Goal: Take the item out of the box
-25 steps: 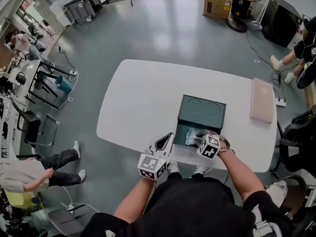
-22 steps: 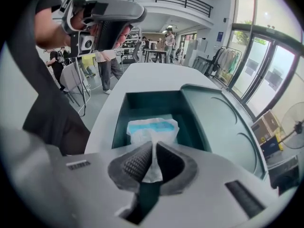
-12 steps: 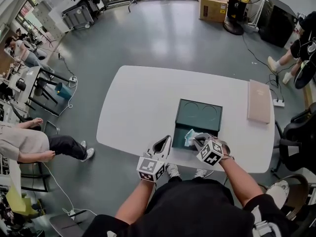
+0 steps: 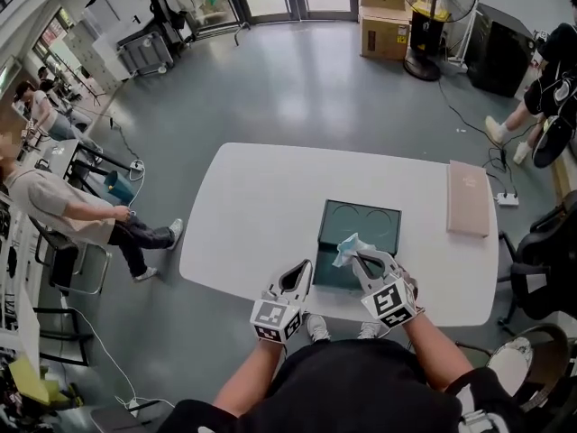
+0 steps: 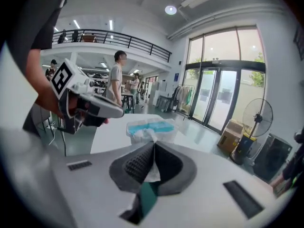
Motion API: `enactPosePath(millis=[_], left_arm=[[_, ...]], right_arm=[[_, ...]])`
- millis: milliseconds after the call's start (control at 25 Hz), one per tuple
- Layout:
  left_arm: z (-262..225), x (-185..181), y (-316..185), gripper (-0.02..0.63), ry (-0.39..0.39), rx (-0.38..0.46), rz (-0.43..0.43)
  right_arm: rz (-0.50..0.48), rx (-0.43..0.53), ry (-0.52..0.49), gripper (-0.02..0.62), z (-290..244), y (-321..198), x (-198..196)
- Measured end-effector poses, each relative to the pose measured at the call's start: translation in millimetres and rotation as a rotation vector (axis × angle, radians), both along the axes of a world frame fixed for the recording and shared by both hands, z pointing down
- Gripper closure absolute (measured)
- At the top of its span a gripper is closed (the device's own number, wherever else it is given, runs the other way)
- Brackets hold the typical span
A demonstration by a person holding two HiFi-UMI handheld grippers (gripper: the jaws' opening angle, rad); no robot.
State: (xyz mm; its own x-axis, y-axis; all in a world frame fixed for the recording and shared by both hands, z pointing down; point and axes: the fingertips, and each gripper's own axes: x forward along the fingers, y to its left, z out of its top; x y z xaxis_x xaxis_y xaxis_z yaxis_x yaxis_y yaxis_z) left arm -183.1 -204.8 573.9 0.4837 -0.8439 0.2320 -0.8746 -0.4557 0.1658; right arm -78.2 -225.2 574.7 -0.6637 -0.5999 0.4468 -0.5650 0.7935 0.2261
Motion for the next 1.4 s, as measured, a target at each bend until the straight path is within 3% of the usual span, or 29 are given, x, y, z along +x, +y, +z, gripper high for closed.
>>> enactPosePath(millis=[360, 640, 920, 1400], left_arm=[[-35.3, 13.3, -19.9, 0.597, -0.002, 0.071, 0.006], [-66.0, -10.5, -26.8, 0.597, 0.038, 0.133, -0.063], [-79.7, -18.3, -30.2, 0.597, 0.019, 0.175, -0.09], [-87.1, -20.7, -26.4, 0.597, -0.035, 0.201, -0.088]], right_arm=[[0.095, 0.079, -0.277, 0.586, -87.5, -17.8, 24.0], [0.202, 0.243, -0.407, 0.588, -141.3, -8.9, 46.1], [0.306, 0.305, -0.462, 0.591, -163.2, -11.9, 71.8], [0.309, 0.317, -0.478, 0.591, -166.0, -10.8, 71.3]])
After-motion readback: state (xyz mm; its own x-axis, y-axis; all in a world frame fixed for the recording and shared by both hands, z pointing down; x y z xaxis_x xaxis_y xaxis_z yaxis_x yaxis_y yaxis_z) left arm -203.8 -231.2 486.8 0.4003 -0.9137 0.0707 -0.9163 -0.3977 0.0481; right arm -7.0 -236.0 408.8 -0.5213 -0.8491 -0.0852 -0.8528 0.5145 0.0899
